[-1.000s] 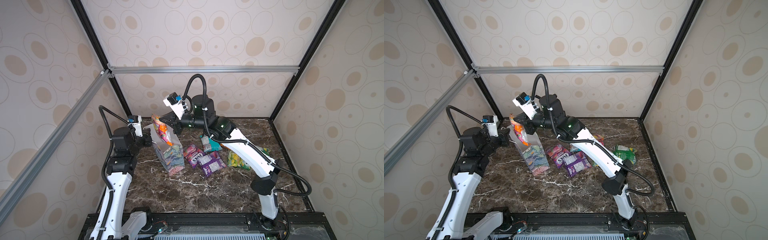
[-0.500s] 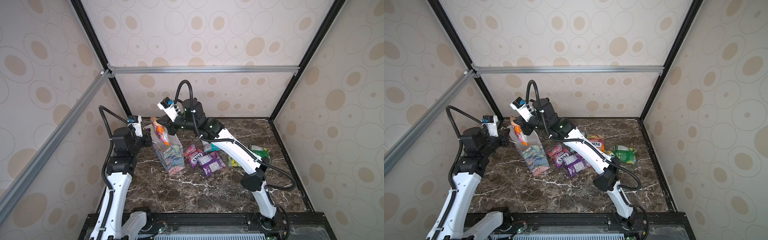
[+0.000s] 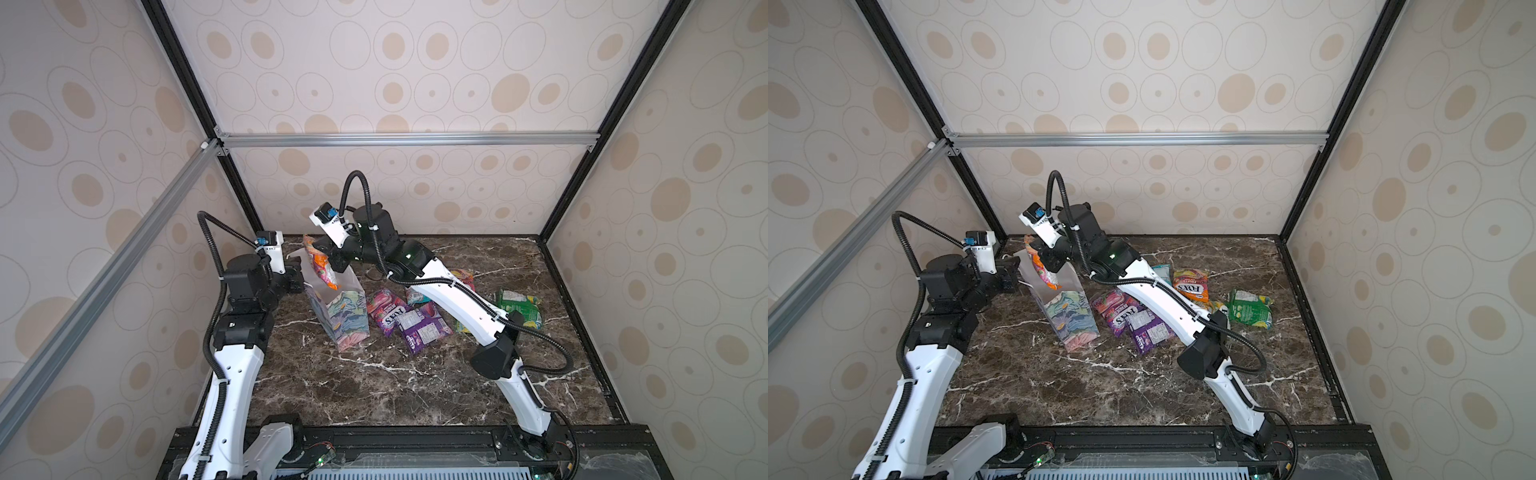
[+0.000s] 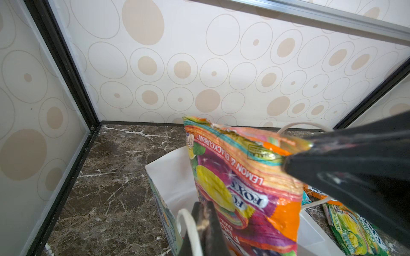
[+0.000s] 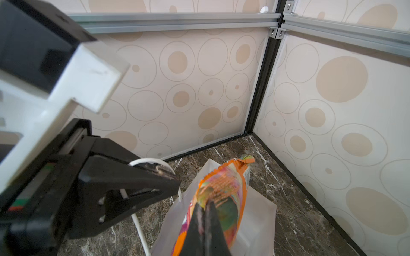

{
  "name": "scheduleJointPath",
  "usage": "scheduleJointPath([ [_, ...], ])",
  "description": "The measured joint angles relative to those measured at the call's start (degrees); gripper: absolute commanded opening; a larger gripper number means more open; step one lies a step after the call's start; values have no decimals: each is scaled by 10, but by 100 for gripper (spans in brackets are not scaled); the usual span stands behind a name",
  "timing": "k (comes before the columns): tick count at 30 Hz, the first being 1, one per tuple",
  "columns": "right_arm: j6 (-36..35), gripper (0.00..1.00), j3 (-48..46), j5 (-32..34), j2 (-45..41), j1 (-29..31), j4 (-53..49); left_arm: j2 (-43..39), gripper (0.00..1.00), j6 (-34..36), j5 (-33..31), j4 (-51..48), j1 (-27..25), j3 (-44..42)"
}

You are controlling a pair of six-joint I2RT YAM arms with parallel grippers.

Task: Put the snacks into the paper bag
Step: 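Lower the packet into the white bag and open the right gripper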

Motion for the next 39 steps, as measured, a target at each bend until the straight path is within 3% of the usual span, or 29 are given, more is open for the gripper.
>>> scheduleJointPath([
  [16, -10, 0, 5, 11, 12, 0, -1, 0, 0, -1, 0, 0, 0, 0],
  [23, -15, 12, 5, 16, 16, 0, -5, 0, 0, -2, 0, 0, 0, 0],
  [39, -47, 13, -18, 36, -11, 32, -3, -1, 0, -2, 0, 0, 0, 0],
])
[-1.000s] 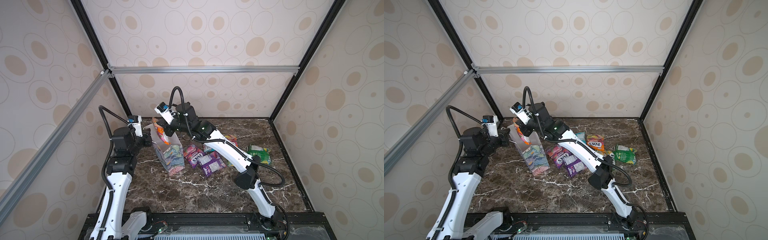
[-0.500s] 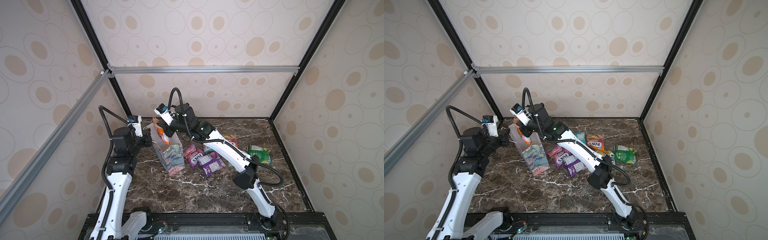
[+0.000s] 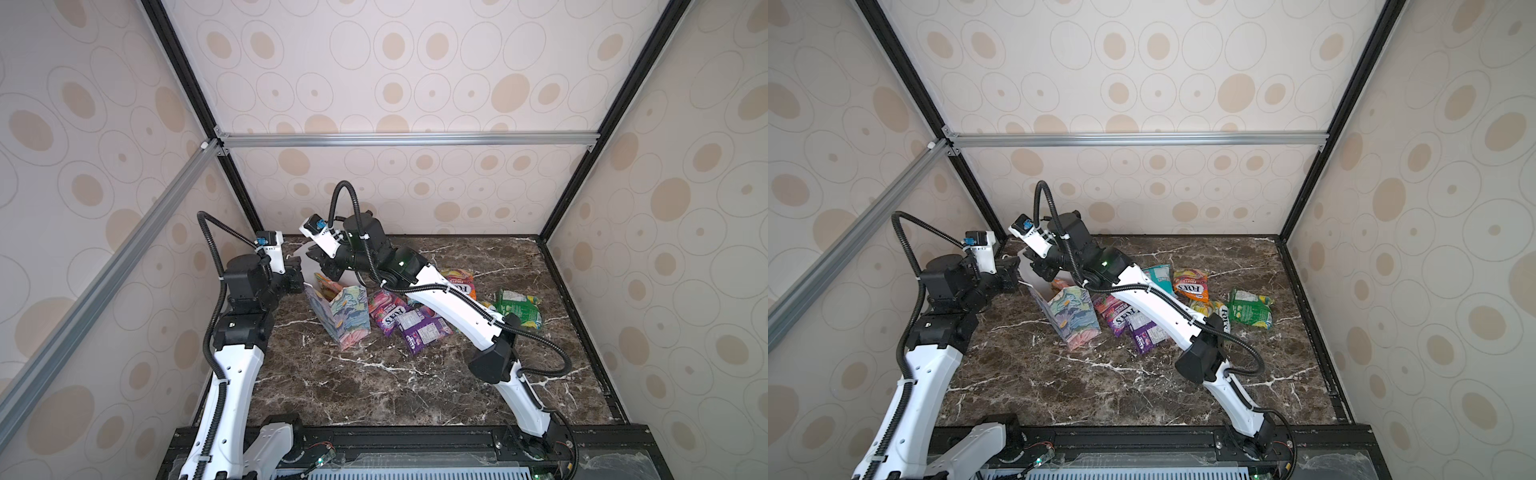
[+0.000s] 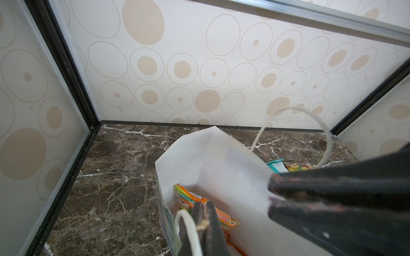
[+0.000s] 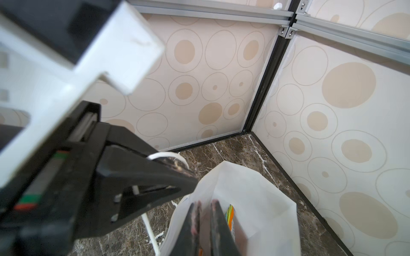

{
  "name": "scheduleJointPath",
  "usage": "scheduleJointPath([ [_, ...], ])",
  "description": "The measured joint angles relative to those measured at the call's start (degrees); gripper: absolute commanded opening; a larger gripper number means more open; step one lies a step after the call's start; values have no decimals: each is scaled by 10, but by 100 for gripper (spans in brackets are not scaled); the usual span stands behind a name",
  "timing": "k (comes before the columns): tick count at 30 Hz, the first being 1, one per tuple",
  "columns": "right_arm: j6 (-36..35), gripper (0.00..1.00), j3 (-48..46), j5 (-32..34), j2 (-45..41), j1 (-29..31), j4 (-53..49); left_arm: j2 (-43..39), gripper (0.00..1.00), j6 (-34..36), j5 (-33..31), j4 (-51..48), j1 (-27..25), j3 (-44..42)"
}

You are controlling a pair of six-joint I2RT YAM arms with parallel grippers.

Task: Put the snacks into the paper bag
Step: 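Raise the right gripper out of the bag and move it back over the pile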

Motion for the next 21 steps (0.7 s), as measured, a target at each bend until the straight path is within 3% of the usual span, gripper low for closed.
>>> scheduleJointPath([
  [10, 1, 13, -116, 16, -107, 11, 12, 0, 0, -2, -1, 0, 0, 0],
  [21, 22, 17, -471, 112, -377, 11, 110, -4, 0, -11, -11, 4, 0, -7],
])
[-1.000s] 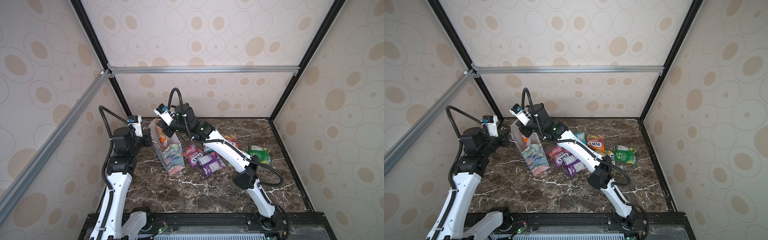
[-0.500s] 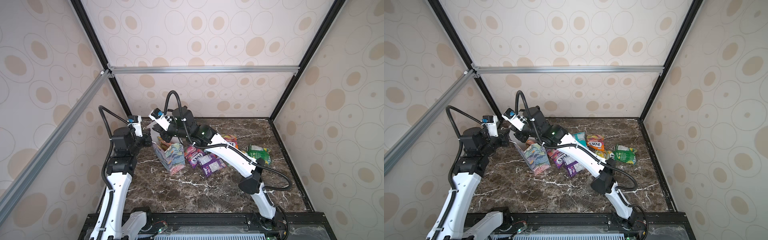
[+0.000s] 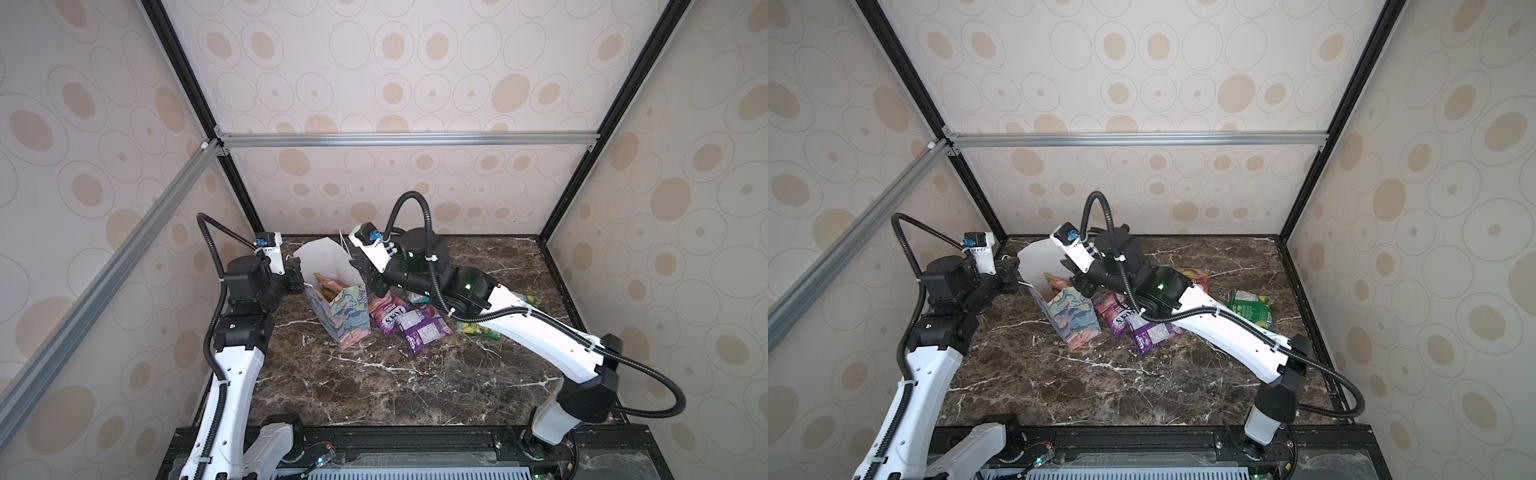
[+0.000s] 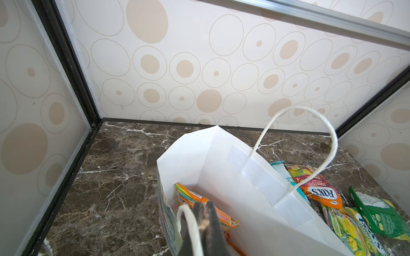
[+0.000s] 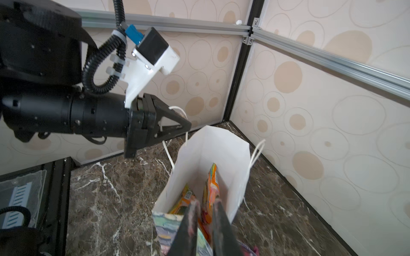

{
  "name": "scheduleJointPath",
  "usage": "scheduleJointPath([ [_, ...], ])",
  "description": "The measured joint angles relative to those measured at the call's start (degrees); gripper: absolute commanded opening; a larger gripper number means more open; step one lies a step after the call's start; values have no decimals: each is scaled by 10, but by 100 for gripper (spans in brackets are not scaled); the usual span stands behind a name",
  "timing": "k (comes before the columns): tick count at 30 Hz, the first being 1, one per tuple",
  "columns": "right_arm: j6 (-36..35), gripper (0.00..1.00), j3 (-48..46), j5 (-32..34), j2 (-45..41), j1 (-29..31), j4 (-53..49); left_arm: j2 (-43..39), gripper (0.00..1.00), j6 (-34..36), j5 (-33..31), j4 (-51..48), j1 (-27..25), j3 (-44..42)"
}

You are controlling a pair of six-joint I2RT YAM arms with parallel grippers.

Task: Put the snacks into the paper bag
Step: 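Raise the right gripper out of the bag and move it back over the pile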

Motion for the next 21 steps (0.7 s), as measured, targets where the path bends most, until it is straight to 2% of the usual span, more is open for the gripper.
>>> scheduleJointPath([
  [6, 54, 19, -179, 65, -123, -24, 28, -1, 0, 0, -5, 0, 0, -1],
  [12, 163, 18, -354, 99, -242, -124, 39, -4, 0, 0, -7, 1, 0, -5],
  [15, 207, 18, -409, 111, -281, -162, 34, -4, 0, 0, -7, 1, 0, -5],
  [21, 254, 19, -455, 135, -322, -196, 12, -4, 0, 0, -8, 3, 0, -6],
])
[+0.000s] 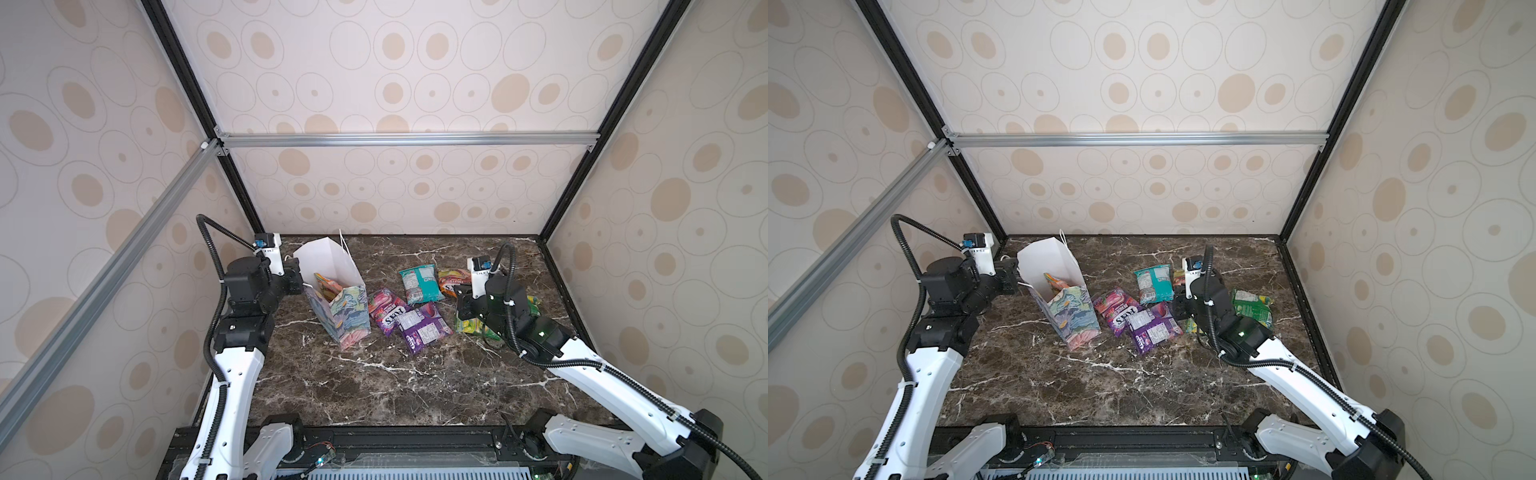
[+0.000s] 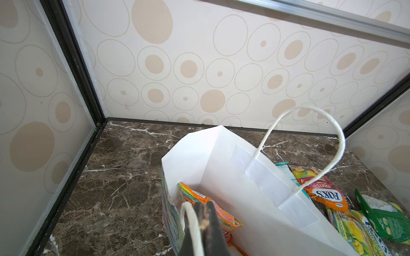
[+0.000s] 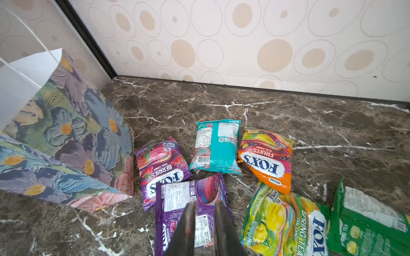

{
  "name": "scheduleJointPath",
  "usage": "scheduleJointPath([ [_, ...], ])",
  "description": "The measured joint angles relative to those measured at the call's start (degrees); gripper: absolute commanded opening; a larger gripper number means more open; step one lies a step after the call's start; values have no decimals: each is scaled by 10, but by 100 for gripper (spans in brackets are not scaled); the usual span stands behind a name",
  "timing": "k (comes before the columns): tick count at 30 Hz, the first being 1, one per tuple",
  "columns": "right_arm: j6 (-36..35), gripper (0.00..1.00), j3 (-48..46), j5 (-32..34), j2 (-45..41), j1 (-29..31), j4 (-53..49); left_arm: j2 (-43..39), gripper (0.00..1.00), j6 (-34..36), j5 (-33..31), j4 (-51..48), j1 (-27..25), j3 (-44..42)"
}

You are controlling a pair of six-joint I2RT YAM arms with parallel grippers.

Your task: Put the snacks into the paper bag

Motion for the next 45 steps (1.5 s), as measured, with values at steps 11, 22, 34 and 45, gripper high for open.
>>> scheduleJointPath([
  [11, 49, 20, -39, 9, -43, -55, -20, 0, 0, 0, 0, 2, 0, -2],
  [22, 136, 24, -132, -33, -83, -193, -23, 0, 0, 0, 0, 6, 0, -5],
  [34, 224, 30, -256, -135, -83, -333, 46, 0, 0, 0, 0, 9, 0, -5],
  [45, 286, 40, -313, -201, -52, -383, 122, 0, 0, 0, 0, 9, 0, -5],
])
